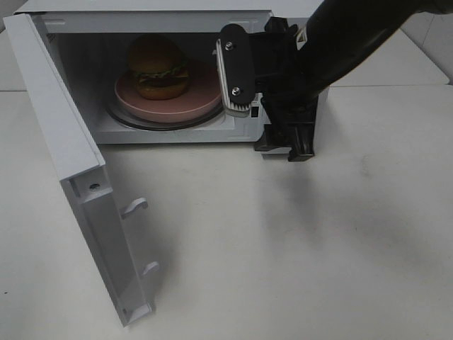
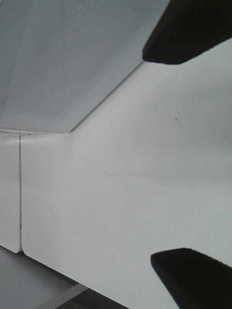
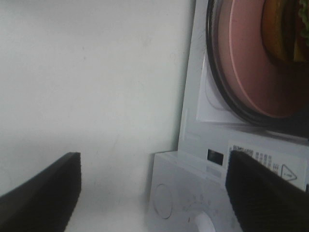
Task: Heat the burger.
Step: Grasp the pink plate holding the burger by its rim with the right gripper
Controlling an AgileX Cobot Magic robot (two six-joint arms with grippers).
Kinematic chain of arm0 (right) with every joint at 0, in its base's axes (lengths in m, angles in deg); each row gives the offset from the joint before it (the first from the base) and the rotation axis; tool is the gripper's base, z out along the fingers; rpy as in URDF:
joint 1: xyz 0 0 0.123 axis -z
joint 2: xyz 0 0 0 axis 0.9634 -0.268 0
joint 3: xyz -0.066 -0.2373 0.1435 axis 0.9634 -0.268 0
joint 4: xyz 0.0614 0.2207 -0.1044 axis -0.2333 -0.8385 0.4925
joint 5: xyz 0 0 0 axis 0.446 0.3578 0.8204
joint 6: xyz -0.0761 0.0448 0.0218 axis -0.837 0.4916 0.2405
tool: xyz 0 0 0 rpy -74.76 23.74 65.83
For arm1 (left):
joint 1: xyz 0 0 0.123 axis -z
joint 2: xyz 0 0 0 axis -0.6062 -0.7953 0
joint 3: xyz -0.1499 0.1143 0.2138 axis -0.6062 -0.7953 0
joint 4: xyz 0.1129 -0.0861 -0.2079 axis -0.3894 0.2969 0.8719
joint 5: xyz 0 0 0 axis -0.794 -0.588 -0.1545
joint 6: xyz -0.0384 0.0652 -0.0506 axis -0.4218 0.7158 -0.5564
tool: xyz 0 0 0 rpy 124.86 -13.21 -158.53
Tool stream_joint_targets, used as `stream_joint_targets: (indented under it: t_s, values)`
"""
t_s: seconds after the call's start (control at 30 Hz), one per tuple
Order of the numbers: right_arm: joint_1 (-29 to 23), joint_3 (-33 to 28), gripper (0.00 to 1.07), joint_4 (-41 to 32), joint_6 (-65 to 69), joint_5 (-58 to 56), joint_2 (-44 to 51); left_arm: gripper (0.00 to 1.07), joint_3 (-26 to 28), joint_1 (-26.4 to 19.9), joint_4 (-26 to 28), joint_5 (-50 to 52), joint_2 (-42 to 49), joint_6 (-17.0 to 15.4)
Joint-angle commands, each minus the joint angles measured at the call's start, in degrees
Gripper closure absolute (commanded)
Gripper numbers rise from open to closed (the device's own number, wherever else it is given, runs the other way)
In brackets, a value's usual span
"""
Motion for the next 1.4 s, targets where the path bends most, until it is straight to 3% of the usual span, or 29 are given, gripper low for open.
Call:
stream_joint_targets:
  t_s: [0.03,0.57,1.4]
  values:
    - [-0.97,1.78,0.28,1.55,0.92,-0.06,-1.49,0.09,-0.17,-0.06,0.23,0.52,1.15,-0.23]
    - [-2.29,9.68,0.28,4.41,3.5,1.66,-10.66,0.09,-0.17,-0.06,0.23,0.52,1.15,-0.23]
    - [-2.29,27.79,0.28,5.9,7.91,2.75,-27.9,0.09,-0.17,-0.06,0.23,0.52,1.15,-0.23]
